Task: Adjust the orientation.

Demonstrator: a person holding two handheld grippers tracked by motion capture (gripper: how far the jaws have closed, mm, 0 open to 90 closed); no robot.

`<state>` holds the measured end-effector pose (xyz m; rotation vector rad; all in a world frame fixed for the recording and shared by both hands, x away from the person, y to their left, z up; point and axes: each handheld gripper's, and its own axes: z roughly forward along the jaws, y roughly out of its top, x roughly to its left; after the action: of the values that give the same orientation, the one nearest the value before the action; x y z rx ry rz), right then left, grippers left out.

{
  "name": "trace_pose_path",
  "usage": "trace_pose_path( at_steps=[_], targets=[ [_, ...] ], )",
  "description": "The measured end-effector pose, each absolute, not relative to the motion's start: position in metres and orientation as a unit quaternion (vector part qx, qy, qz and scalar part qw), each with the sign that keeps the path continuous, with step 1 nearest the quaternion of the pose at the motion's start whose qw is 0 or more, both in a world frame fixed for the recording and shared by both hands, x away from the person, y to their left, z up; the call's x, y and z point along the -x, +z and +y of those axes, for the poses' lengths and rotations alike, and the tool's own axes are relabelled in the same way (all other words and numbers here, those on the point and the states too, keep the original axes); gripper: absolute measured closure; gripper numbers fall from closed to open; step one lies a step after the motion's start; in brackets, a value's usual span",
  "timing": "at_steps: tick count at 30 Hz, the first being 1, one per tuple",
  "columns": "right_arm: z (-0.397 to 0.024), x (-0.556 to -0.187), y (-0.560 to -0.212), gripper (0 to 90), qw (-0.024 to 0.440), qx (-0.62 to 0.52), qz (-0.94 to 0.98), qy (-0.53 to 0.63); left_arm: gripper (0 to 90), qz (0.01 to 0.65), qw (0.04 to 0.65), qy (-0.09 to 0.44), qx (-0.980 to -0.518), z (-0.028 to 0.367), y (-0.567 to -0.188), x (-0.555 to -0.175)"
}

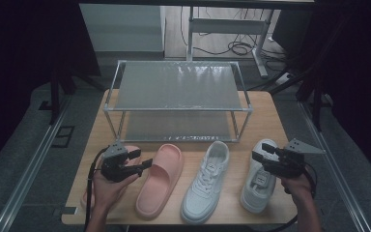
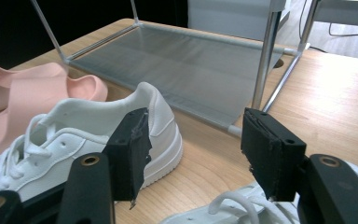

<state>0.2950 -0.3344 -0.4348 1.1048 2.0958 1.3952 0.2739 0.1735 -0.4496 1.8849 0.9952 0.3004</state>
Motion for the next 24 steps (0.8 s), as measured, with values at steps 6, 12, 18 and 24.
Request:
trace_pose_path(
  at_steps=[6, 12, 18, 24],
  targets=[
    [-0.332, -0.294, -0.434, 41.9, 0.194, -0.391, 0.754, 0.490, 43.2, 0.410, 0.478, 0.127, -0.766, 0.174, -0.448, -0.272],
    [-0.326, -0.294, -0.435, 40.9, 0.201, -0.388, 0.763, 0.476, 54.9, 0.410, 0.483, 0.137, -0.761, 0.176, -0.446, -0.267],
    [-0.318, -0.294, -0.435, 41.0, 0.195, -0.379, 0.772, 0.472, 65.9, 0.425, 0.490, 0.124, -0.751, 0.182, -0.446, -0.264],
    [-0.310, -0.294, -0.433, 40.9, 0.202, -0.373, 0.778, 0.463, 78.8, 0.431, 0.487, 0.121, -0.750, 0.189, -0.443, -0.261]
  ],
)
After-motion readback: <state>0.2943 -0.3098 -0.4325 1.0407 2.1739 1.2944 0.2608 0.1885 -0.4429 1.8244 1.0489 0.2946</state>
